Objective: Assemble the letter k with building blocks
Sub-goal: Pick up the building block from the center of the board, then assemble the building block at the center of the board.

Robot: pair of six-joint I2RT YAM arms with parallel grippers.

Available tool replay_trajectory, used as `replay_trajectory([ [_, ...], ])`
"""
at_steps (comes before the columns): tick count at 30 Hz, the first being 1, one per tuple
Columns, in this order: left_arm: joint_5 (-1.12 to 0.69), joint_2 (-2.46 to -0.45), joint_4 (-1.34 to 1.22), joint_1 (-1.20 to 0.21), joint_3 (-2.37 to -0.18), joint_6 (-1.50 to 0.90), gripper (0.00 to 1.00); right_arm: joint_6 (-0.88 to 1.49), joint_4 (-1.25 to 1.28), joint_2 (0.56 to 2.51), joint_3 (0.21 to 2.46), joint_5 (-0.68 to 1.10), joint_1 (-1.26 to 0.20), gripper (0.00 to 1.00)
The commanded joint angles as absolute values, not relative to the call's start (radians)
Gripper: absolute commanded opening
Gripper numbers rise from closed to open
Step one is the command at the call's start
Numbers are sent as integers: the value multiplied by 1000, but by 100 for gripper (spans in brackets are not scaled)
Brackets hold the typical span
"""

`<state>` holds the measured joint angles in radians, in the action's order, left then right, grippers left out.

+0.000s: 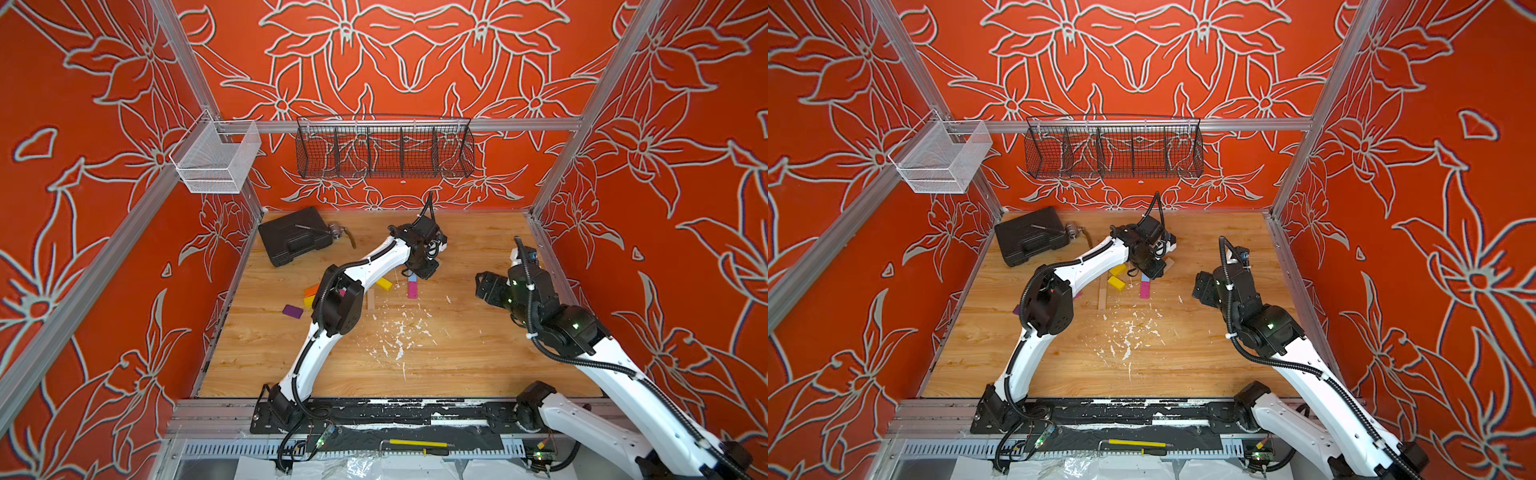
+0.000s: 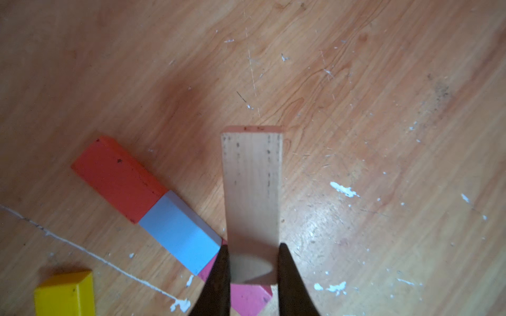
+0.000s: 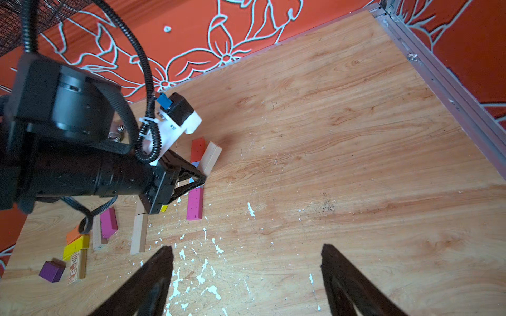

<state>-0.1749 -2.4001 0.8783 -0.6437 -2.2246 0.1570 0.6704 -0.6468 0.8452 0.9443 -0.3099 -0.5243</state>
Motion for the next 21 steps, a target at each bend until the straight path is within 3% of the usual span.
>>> replay_trajectory([
  [1, -134, -2454, 935, -650, -2298, 212, 14, 685, -656, 844, 929, -336, -518, 86],
  [13, -61, -2565, 906, -650, -2399, 302, 19, 676, -655, 864, 934, -341, -518, 86],
  [21, -43, -2585, 901, -651, -2407, 312, 30, 682, -657, 871, 936, -344, -518, 86],
])
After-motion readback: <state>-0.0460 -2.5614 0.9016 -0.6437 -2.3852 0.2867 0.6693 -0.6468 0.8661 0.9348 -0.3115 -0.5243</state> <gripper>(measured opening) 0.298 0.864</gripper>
